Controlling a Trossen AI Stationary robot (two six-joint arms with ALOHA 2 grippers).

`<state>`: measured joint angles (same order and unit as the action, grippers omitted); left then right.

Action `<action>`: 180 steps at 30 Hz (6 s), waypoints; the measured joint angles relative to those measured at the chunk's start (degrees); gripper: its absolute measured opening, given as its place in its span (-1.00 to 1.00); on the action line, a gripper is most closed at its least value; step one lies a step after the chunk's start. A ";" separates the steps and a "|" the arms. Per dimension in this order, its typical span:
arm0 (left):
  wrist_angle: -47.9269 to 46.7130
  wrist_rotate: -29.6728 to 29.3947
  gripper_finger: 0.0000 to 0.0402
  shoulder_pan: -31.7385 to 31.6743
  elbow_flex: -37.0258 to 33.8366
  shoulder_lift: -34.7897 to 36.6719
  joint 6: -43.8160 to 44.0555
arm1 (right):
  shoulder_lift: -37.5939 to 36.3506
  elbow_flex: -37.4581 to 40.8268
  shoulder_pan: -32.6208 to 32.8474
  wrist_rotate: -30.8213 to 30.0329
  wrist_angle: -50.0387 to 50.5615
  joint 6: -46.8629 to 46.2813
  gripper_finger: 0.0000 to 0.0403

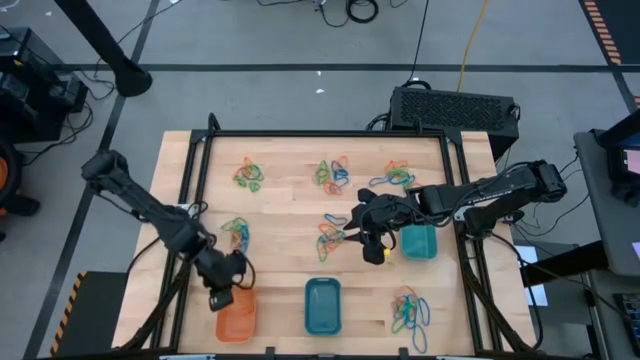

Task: Sort rubber bands into baskets
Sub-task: Put the orange rubber band into the orange bin

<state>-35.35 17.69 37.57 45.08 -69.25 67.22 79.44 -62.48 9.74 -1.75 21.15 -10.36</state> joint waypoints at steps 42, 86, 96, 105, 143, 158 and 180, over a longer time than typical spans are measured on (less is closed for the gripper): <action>1.73 -15.48 -0.44 -16.49 -0.02 6.82 -33.06 | 0.00 0.00 0.00 -0.17 0.01 -8.90 -0.43; 16.35 -11.13 -0.44 -57.42 33.18 -48.97 -90.64 | 0.00 0.00 16.77 -8.99 22.27 -49.02 -0.43; 10.96 -12.16 -0.44 -57.21 33.18 -48.80 -89.81 | 0.00 0.00 17.38 -10.68 22.50 -49.02 -0.43; 12.59 -12.13 -0.44 -56.29 33.20 -48.68 -89.23 | 0.00 0.00 17.38 -10.70 22.46 -48.60 -0.43; 7.96 -14.82 -0.77 -52.89 34.88 -42.93 -87.19 | -0.02 0.00 19.14 -16.21 19.50 -47.68 -0.43; 11.00 -18.45 -0.19 -54.39 37.55 -47.81 -91.76 | -0.02 0.00 24.95 -18.01 18.29 -52.68 -0.43; -10.36 -13.59 -0.18 -65.16 78.35 -69.07 -59.04 | -0.02 -0.02 26.01 -19.40 18.50 -54.81 -0.43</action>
<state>-45.71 4.10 -27.59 123.43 -138.31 8.18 79.42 -62.50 35.75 -21.15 39.65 -65.17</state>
